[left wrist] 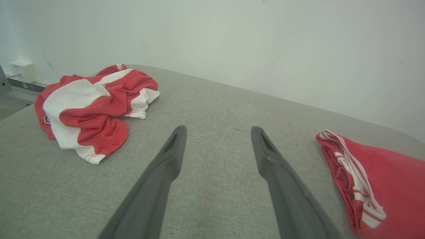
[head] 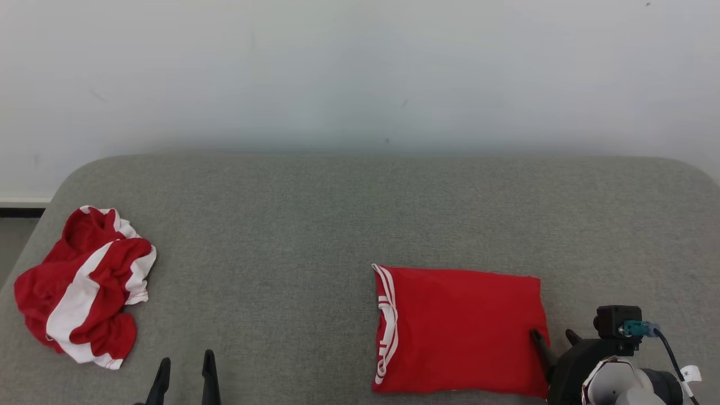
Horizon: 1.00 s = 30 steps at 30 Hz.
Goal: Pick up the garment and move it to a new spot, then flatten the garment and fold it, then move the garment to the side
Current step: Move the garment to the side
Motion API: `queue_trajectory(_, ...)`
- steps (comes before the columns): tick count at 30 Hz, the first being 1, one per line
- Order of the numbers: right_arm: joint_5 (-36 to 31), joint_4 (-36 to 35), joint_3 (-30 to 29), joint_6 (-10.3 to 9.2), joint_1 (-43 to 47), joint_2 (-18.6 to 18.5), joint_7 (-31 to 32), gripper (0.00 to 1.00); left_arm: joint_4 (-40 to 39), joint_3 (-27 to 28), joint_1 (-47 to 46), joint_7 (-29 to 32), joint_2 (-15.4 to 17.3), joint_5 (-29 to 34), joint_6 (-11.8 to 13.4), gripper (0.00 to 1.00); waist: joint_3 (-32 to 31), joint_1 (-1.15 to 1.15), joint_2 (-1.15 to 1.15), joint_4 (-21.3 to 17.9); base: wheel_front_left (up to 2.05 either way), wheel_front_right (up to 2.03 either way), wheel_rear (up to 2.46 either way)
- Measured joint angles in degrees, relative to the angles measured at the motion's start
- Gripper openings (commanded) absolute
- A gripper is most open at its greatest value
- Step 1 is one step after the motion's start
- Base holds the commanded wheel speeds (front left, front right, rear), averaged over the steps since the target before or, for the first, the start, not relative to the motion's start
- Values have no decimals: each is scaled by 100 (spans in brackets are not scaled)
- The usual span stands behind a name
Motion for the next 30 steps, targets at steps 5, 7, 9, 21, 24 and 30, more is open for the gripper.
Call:
queue_trajectory(5,5,361,-204,0,-196,129,127,100,23,15,-114,0,3,2,-62,100,205,0,0,238,0,0,0)
queue_trajectory(7,-4,504,-270,0,-259,124,190,100,31,19,-164,1,2,2,-68,100,309,0,1,312,0,0,0)
queue_trajectory(9,-53,658,-316,0,-315,126,294,100,36,24,-203,0,3,2,-88,100,405,0,0,379,0,0,0)
queue_trajectory(21,-397,721,281,9,-737,-250,809,0,40,1,-420,0,2,-3,-124,100,723,0,0,503,0,0,0)
queue_trajectory(24,-442,580,598,9,-823,-397,875,0,-9,49,-425,1,2,-3,-160,100,743,0,0,409,0,0,0)
queue_trajectory(30,-458,189,1506,3,-1498,-949,1124,0,-227,90,-554,0,1,2,-226,100,917,0,1,104,0,0,0)
